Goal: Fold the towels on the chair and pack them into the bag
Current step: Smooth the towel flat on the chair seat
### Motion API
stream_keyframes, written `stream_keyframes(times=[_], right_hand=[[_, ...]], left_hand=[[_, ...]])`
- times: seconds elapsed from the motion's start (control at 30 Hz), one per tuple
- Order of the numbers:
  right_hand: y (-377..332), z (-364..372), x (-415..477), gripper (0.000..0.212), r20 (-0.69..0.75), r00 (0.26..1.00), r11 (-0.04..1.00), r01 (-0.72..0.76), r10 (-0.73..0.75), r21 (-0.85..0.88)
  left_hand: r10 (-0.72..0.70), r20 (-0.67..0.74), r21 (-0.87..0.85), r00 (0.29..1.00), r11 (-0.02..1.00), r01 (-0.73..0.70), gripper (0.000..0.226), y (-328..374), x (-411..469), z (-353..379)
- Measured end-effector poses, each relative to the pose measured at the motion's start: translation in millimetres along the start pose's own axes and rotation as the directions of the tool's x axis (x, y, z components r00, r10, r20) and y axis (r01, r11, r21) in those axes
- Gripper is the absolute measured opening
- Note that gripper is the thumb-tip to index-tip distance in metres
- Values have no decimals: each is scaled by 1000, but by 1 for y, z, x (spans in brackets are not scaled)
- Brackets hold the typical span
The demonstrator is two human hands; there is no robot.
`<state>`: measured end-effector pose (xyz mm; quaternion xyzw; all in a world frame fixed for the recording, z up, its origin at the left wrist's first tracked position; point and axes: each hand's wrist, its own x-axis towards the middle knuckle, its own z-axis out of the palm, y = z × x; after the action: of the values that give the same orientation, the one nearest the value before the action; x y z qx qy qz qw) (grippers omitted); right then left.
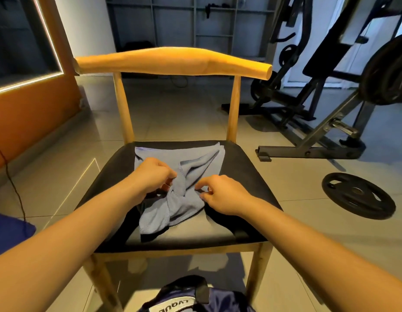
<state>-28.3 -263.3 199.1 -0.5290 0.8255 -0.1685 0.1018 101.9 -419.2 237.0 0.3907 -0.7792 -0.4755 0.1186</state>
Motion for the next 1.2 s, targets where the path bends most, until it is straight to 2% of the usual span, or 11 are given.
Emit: stream_keyframes(times=[0.07,0.13,0.27,0.47,0.7,0.9,1.0,1.1,1.2], right_hand=[[3,0,4,17,-31,999,1000,-15,15,2],[4,0,8,10,-44,998,999,-37,38,12],[3,-4,20,11,-28,998,998,-62,63,22],[-9,-9,42,18,-94,995,968,-9,33,250],[-3,1,58,27,40,999,999,24,-25,31],[1,1,65,5,54,997,998,49,-47,-29],[7,-8,61,8,7,999,999,49,-49,16],[18,-32,42,9,-45,998,987,60,-53,149],[42,-58,11,8,30,999,985,14,-20,174]], left_hand=[[59,-120,83,991,995,-49,23,-6,3,-5],[76,-154,87,985,994,-63,25,-8,2,-10],[25,-123,-16,992,1000,-27,17,-11,-3,-16],[7,-32,-80,999,997,-10,16,-15,-2,-18],[-4,-21,-75,1000,997,2,19,-14,1,-20],[-55,-5,-126,998,991,54,13,-18,2,-20],[-48,8,-134,999,990,49,11,-17,1,-19],[-4,29,-150,1000,989,9,16,-15,1,-17],[86,47,-136,995,988,-79,16,-11,1,-12]])
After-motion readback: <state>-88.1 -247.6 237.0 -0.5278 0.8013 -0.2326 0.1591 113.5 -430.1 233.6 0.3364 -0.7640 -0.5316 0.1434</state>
